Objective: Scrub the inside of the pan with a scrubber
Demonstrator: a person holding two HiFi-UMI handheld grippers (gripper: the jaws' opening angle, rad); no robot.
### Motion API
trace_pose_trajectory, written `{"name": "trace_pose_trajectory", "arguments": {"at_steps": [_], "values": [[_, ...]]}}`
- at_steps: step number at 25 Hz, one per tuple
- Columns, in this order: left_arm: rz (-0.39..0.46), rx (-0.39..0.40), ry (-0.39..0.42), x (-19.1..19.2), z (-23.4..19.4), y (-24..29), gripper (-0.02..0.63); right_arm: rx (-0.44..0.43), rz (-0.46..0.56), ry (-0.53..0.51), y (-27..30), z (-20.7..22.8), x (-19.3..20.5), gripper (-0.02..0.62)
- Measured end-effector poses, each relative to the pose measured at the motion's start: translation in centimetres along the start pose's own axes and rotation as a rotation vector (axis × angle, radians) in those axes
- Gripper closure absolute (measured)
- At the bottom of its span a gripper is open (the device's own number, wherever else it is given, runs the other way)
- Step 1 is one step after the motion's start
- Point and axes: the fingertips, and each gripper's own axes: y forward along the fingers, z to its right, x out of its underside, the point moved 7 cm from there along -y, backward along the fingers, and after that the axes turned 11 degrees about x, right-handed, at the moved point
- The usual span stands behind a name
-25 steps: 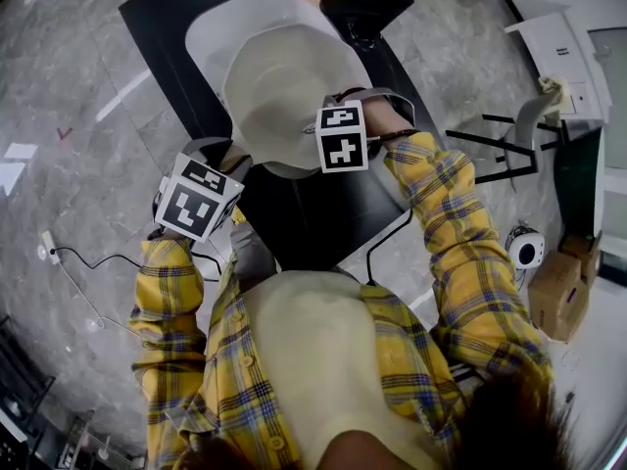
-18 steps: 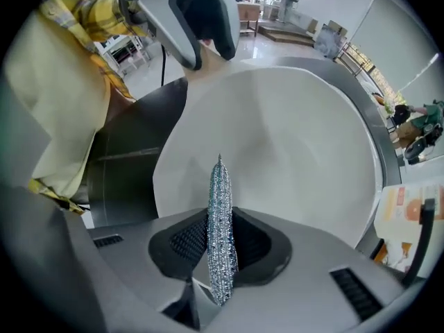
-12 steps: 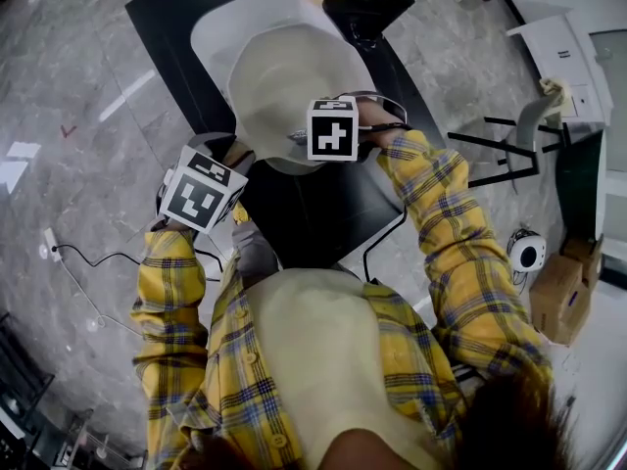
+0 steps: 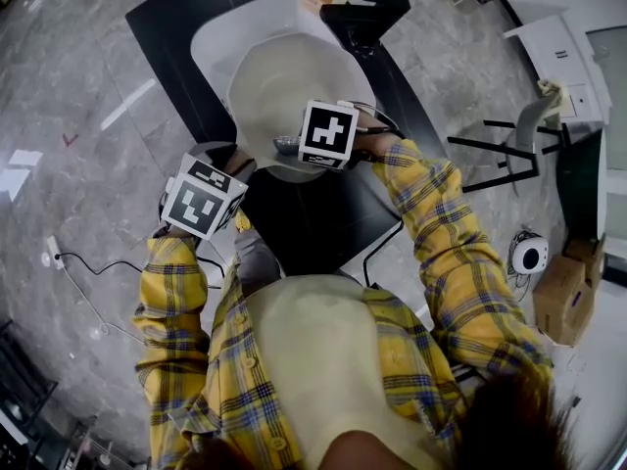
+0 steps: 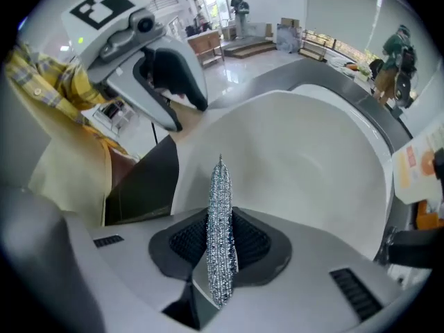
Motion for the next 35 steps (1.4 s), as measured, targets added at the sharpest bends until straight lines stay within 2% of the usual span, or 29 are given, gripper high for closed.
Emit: {"name": "trace_pose_trajectory", "arguments": {"at_steps": [4, 8, 12, 14, 18, 23, 25, 29, 31, 35], "values": [[0.001, 0.005, -0.006, 0.0, 0.1, -0.1, 0.442, -0.054, 0.098, 0.192, -0.5, 0.9, -0.9, 0.512], [0.001, 0.007, -0.006, 0.1, 0.1, -0.1, 0.442, -0.07, 0.155, 0.297, -0.6, 1.3, -1.6, 0.512], [0.0, 0.014, -0.009, 0.1, -0.1, -0.1, 0.442, -0.063, 0.263, 0.403, -0.4, 2.3, -1.7, 0.512], [0.0, 0.017, -0.011, 0.1, -0.1, -0.1, 0.442, 0.004, 0.3, 0.441, -0.5, 3.3, -1.2, 0.512], [0.002, 0.02, -0.007, 0.0, -0.1, -0.1, 0.44, 0.198, 0.388, 0.49, -1.3, 6.0, 0.1, 0.512], [0.003, 0.023, -0.011, 0.0, -0.2, -0.1, 0.44, 0.522, 0.408, 0.517, -2.2, 9.6, 2.0, 0.512], [0.002, 0.022, -0.01, 0.0, -0.1, -0.2, 0.44, 0.631, 0.398, 0.497, -2.1, 10.3, 2.5, 0.512], [-0.001, 0.027, -0.011, 0.0, -0.1, -0.1, 0.44, 0.714, 0.333, 0.505, -1.0, 11.0, 3.1, 0.512], [0.001, 0.029, -0.013, 0.0, -0.2, -0.1, 0.441, 0.784, 0.303, 0.492, -0.7, 11.3, 3.2, 0.512], [0.0, 0.033, -0.017, 0.0, -0.3, -0.1, 0.44, 0.929, 0.221, 0.377, 0.7, 11.7, 3.1, 0.512]]}}
